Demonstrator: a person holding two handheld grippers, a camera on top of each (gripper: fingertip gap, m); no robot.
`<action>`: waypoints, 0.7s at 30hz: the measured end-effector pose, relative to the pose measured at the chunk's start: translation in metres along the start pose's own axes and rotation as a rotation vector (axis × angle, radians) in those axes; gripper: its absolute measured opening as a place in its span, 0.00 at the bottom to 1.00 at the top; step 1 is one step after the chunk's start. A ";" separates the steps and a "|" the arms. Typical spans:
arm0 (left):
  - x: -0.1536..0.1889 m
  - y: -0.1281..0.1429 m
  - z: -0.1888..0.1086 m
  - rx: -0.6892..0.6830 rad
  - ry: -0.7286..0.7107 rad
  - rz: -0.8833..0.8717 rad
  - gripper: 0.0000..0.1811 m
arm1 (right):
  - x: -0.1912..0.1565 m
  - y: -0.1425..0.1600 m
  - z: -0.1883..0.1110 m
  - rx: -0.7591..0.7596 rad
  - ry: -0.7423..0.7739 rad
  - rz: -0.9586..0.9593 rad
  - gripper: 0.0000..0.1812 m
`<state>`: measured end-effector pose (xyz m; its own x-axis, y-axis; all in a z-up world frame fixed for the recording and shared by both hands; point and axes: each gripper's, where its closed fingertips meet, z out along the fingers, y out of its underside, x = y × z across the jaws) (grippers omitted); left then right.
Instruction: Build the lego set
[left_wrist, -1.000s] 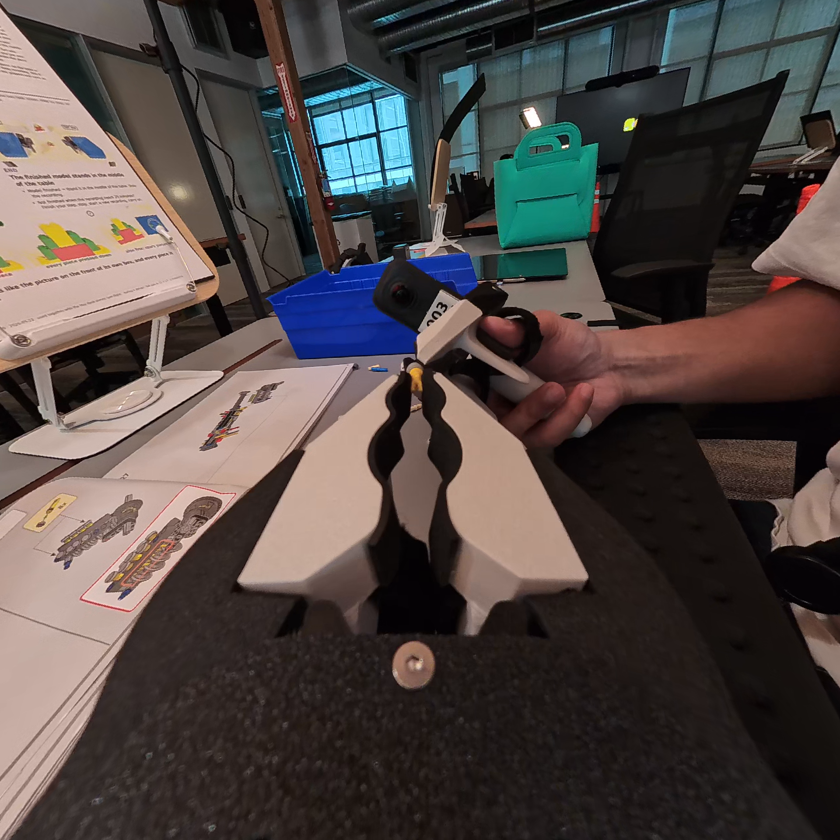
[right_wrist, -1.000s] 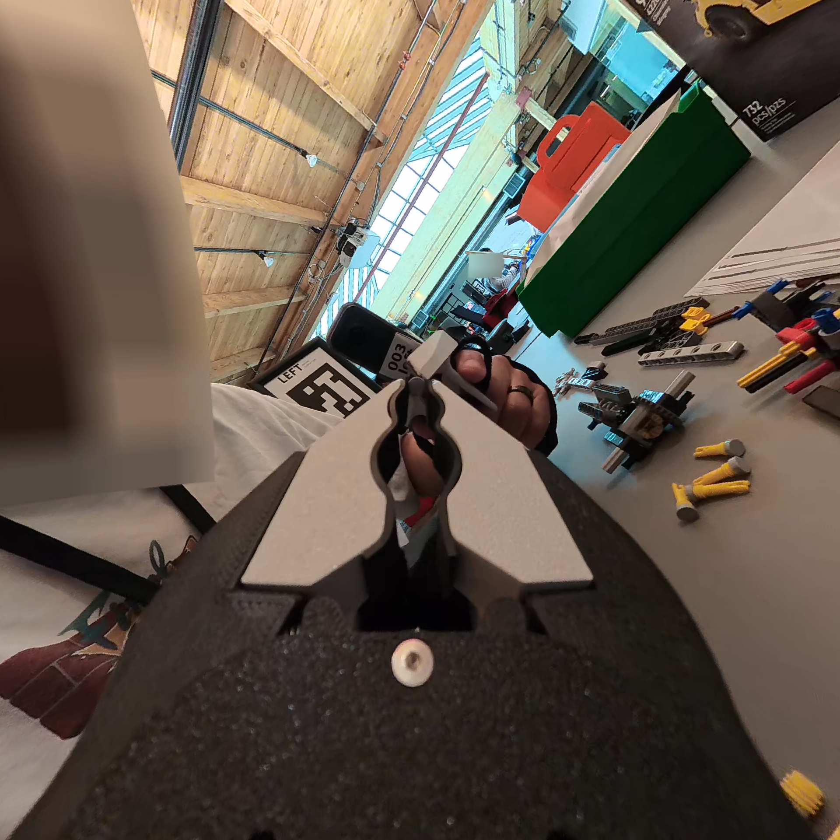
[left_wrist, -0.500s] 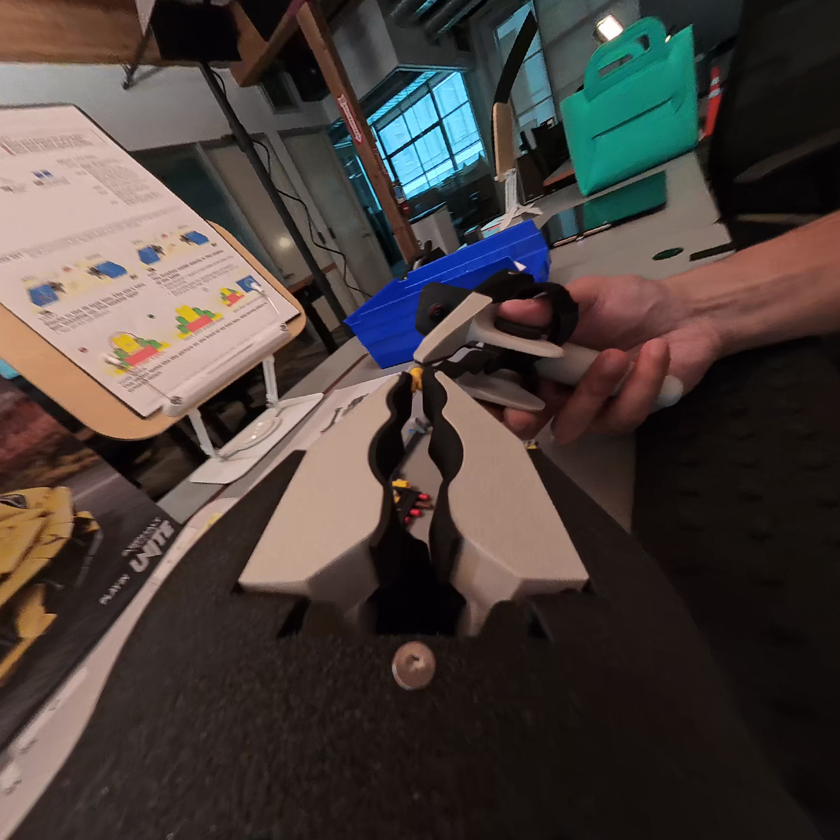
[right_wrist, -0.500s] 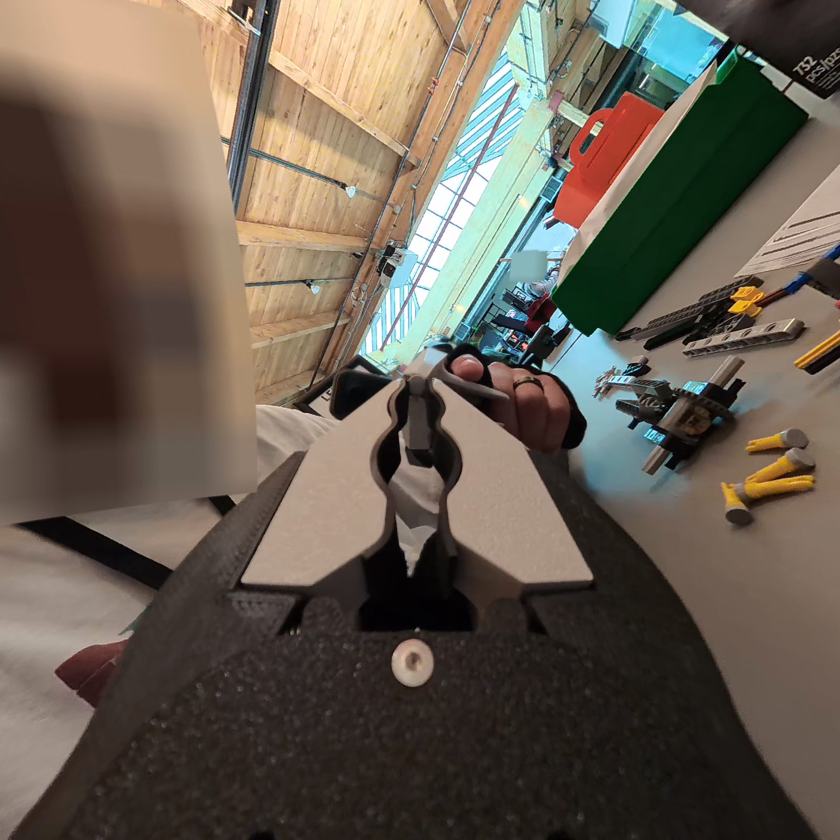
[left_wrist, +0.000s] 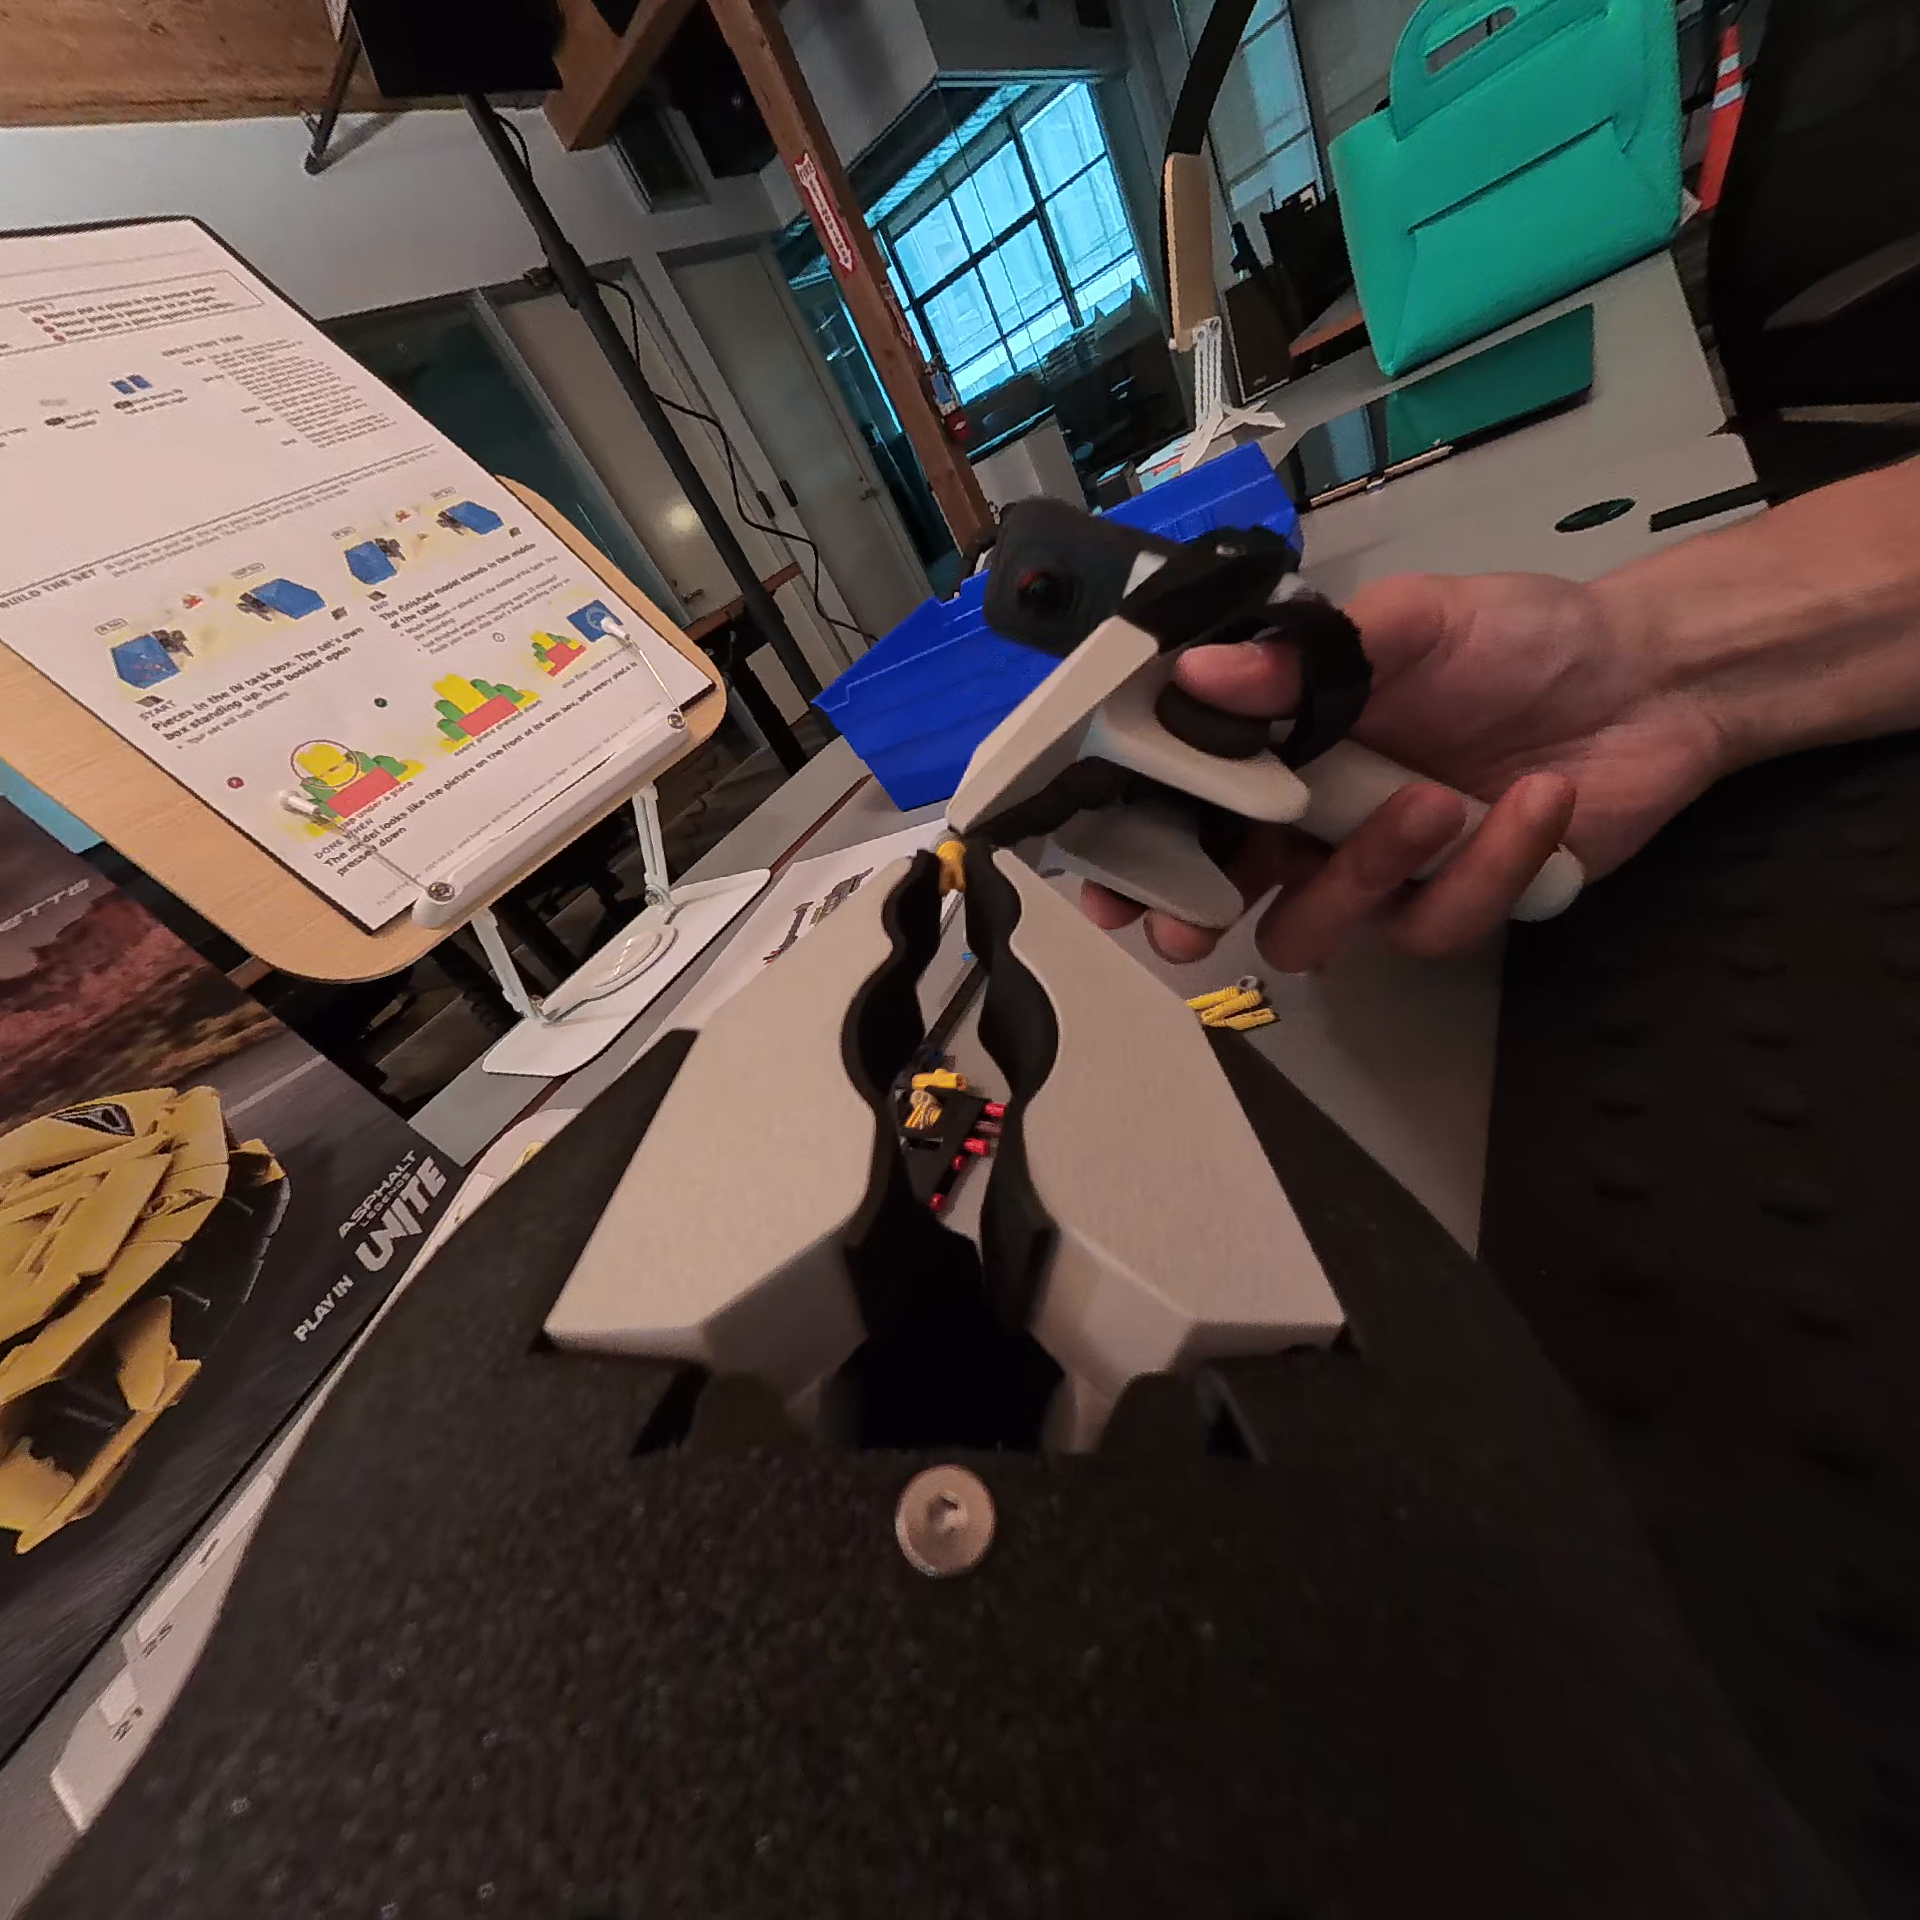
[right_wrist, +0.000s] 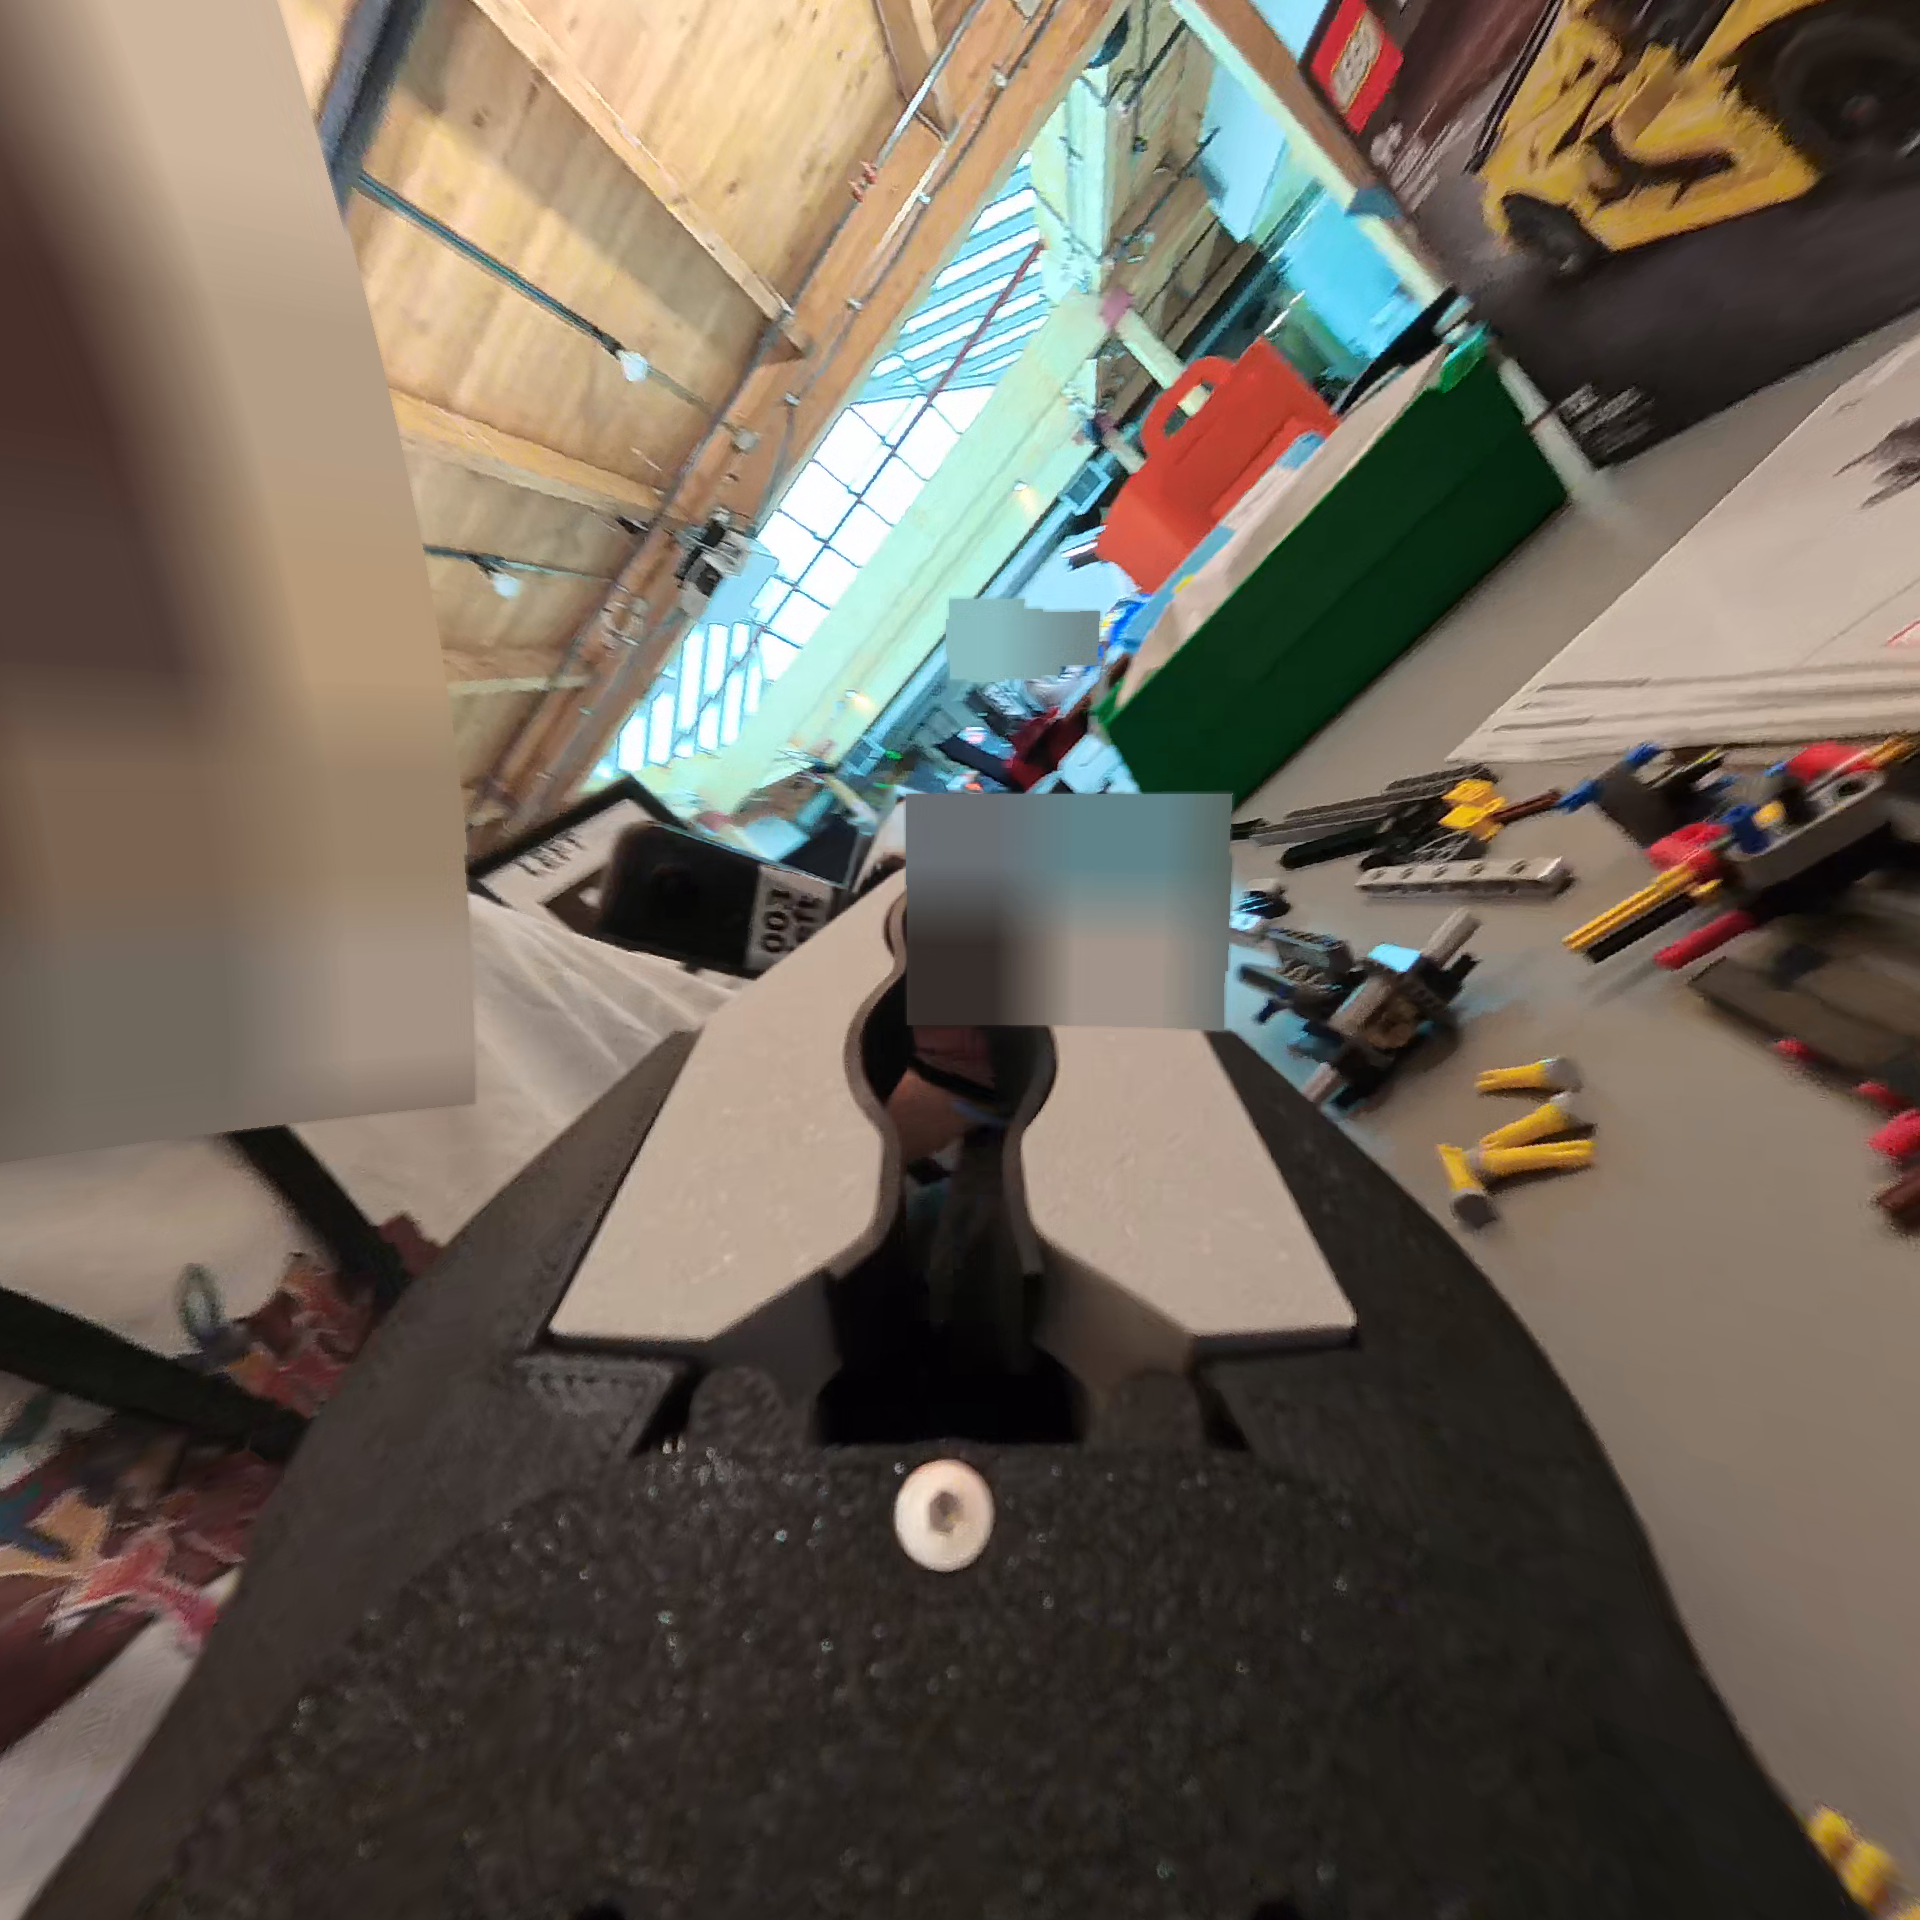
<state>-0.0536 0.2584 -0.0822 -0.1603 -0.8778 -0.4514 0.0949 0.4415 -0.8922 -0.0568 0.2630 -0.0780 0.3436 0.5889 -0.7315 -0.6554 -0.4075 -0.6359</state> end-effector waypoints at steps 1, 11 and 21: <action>0.000 0.001 0.000 -0.003 -0.003 0.003 0.02 | 0.001 0.000 0.000 -0.003 0.031 -0.049 0.03; 0.003 -0.001 0.000 0.005 0.000 0.029 0.02 | 0.000 0.004 -0.001 -0.019 0.001 0.007 0.03; 0.012 -0.020 -0.005 0.109 -0.006 0.135 0.02 | -0.022 0.010 -0.002 -0.061 -0.288 0.353 0.03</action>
<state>-0.0628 0.2397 -0.0701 -0.1332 -0.8130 -0.5668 0.2210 0.5331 -0.8167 -0.0696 0.2446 -0.0682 -0.1002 0.5728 -0.8135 -0.6553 -0.6533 -0.3793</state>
